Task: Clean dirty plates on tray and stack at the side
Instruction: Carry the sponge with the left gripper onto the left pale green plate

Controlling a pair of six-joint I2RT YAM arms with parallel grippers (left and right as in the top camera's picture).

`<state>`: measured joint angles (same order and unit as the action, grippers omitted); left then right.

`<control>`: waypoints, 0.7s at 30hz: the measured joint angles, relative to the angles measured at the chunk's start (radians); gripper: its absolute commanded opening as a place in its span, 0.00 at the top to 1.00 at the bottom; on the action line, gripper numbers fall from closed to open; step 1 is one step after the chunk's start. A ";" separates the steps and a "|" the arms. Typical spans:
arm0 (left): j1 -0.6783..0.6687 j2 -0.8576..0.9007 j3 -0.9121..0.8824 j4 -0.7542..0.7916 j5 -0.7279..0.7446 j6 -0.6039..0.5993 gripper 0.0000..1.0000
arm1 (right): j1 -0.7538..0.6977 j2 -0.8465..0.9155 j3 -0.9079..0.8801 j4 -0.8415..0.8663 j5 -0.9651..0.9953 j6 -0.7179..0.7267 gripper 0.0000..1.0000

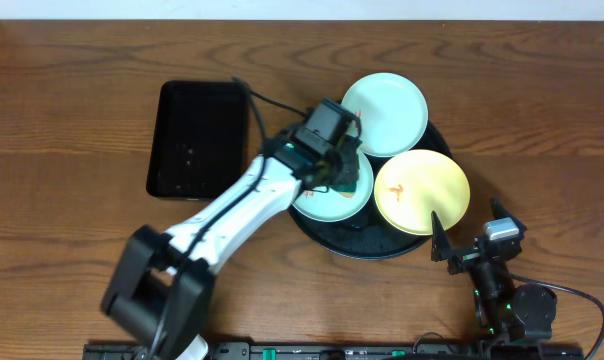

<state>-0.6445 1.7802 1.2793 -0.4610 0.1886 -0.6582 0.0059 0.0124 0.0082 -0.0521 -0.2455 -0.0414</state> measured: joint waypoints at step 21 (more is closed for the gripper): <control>-0.078 0.098 0.000 0.019 -0.301 -0.171 0.83 | 0.000 0.000 0.000 0.000 0.000 0.000 0.01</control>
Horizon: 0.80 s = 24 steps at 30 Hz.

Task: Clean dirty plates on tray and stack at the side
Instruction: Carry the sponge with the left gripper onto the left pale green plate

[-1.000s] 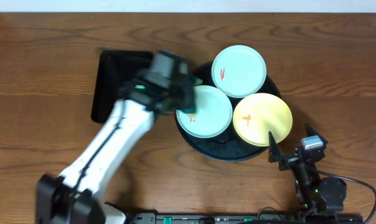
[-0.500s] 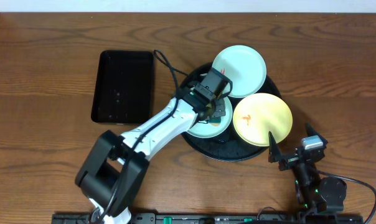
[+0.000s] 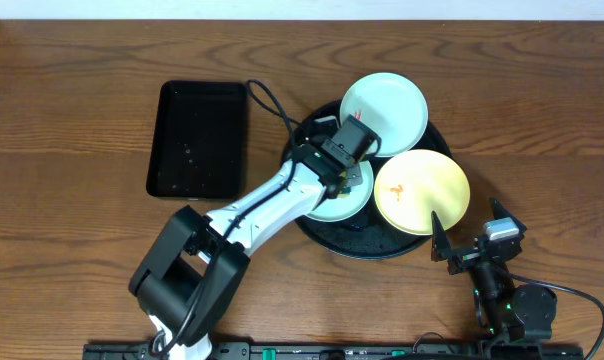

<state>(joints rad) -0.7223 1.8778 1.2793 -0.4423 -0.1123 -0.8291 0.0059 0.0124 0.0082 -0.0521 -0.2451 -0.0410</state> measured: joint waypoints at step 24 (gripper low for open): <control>-0.018 -0.061 0.000 -0.008 -0.007 0.023 0.29 | 0.000 0.000 0.000 0.000 0.000 0.000 0.01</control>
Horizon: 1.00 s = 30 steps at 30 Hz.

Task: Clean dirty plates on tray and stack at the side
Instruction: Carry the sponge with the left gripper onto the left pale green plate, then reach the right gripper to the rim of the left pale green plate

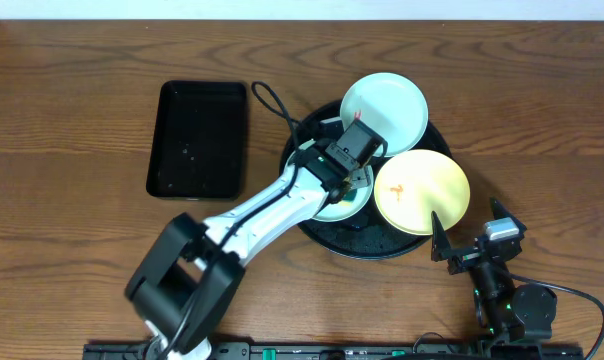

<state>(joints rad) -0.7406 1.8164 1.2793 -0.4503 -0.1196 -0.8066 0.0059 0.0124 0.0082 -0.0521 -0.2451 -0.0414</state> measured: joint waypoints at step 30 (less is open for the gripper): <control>0.092 -0.398 0.000 -0.488 -0.148 0.014 0.18 | -0.001 0.013 0.122 0.606 -0.422 0.414 0.01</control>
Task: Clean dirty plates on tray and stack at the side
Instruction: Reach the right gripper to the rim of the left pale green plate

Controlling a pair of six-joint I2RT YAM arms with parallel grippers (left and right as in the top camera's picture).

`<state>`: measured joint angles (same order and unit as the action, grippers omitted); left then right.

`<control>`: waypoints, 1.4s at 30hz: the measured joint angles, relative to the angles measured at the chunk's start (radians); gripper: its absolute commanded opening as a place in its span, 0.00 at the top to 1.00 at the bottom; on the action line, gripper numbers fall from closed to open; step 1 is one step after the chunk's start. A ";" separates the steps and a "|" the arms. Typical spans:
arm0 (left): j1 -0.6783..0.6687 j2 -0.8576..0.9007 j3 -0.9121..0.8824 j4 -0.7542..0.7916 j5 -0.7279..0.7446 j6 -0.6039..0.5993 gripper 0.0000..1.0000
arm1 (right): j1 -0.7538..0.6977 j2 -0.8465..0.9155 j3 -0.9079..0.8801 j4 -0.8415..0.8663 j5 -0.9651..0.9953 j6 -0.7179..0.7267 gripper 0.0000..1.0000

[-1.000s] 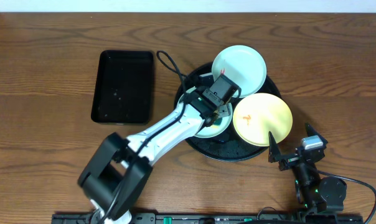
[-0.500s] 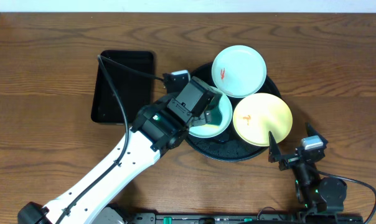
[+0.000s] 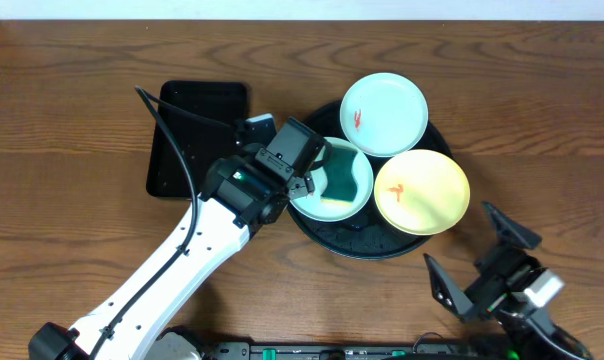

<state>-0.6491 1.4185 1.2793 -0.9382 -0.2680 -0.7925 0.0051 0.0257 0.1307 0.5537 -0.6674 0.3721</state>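
Note:
A round black tray [image 3: 367, 246] holds three plates. The mint plate [image 3: 383, 113] at the back has red marks. An orange smear marks the yellow plate [image 3: 422, 191] on the right. A green sponge [image 3: 344, 180] lies in the pale plate [image 3: 322, 208] on the left. My left gripper [image 3: 304, 172] is at that plate's left rim, touching the sponge's left edge; its camera housing hides the fingers. My right gripper [image 3: 472, 256] stands open off the tray's front right, with nothing in it.
A black rectangular tray [image 3: 196, 140] lies to the left of the round tray, with the left arm's cable crossing it. The left arm [image 3: 182, 260] runs diagonally from the front left. Bare wood table [image 3: 82, 120] surrounds both trays.
My left gripper has moved left from over the pale plate's middle to its left rim, so the sponge now shows whole. My right arm has shifted and turned, its fingers spread wider.
My left gripper was over the pale plate with the sponge mostly hidden beneath it. At the two later moments it sat slightly further right over the same plate. Now it is at the left rim. The right arm stayed still until this moment.

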 measured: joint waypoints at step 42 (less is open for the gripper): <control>0.000 0.000 -0.002 -0.022 0.000 -0.001 0.18 | 0.335 1.990 1.502 -1.645 0.531 -0.253 0.63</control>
<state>-0.6487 1.4189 1.2778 -0.9604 -0.2676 -0.7933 0.3401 2.0155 1.6325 -1.0912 -0.1360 0.1192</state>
